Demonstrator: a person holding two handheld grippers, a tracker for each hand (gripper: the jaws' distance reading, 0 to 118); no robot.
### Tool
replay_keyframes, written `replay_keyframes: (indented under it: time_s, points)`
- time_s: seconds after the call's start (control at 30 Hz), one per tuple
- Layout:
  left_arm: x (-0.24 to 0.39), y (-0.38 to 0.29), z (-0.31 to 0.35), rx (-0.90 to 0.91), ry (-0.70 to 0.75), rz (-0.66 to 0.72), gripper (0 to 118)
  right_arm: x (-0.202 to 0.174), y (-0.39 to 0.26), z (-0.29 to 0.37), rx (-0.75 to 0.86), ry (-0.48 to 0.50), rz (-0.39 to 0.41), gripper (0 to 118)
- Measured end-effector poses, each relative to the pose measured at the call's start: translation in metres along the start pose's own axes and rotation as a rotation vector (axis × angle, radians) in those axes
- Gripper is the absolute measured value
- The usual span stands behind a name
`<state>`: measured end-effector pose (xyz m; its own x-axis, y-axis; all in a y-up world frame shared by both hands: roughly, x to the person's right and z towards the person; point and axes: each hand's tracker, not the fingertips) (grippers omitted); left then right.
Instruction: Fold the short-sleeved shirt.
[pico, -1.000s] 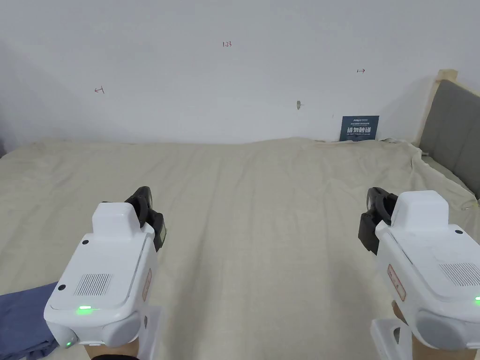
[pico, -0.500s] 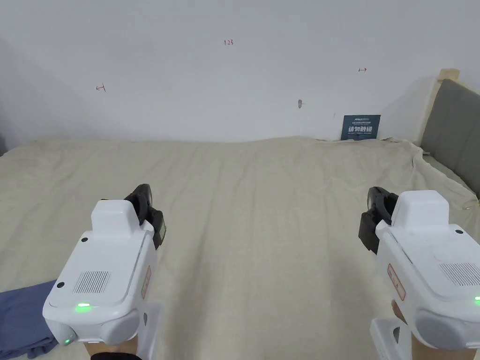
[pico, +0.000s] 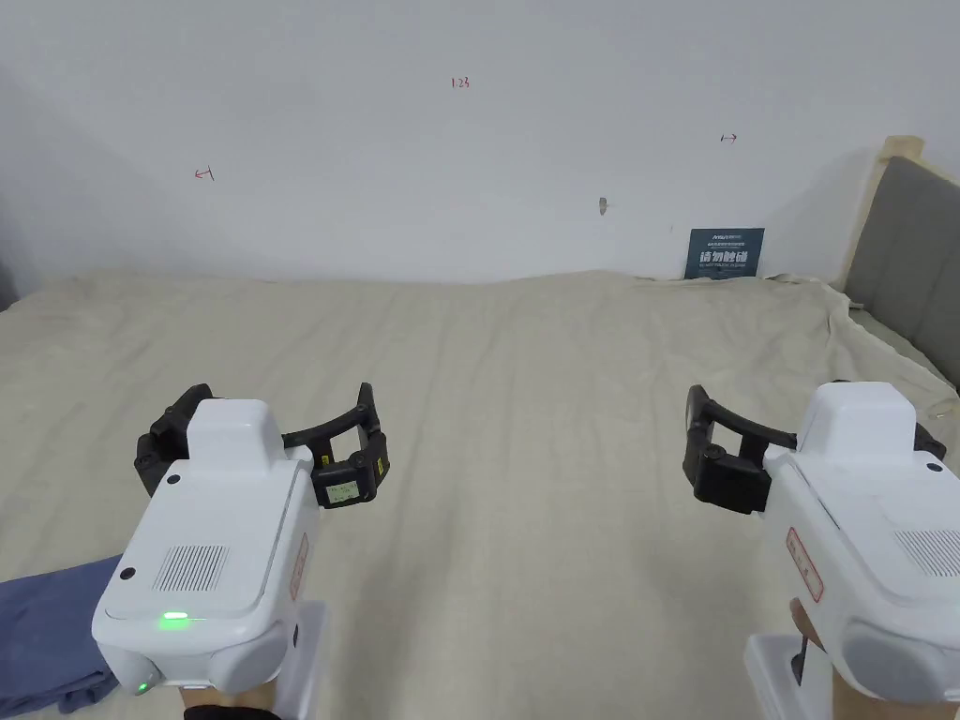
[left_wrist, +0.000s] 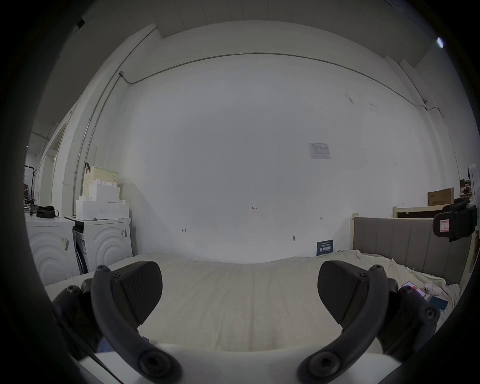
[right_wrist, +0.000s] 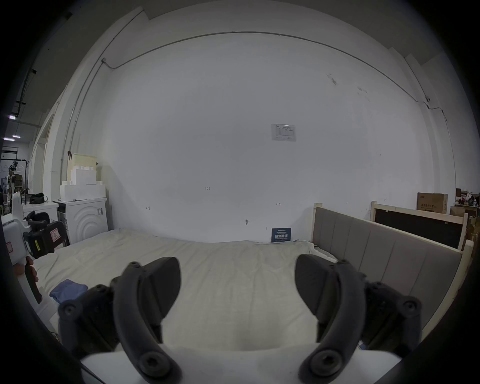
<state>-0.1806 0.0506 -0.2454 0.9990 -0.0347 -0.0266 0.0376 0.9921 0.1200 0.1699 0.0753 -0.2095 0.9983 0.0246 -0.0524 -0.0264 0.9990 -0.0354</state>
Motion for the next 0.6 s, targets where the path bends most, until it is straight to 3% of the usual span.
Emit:
replay_keyframes:
  time_s: [0.13,0.6]
  points:
    - [0.0012,-0.0009,0.0,-0.007,-0.007,-0.001,118,0.0007,-0.0011,0.0014,0.005,-0.002,-0.011,118]
    - [0.0029,-0.0008,0.0031,0.001,0.006,0.003,118,0.0006,-0.0013,0.0006,0.002,-0.004,-0.013,118]
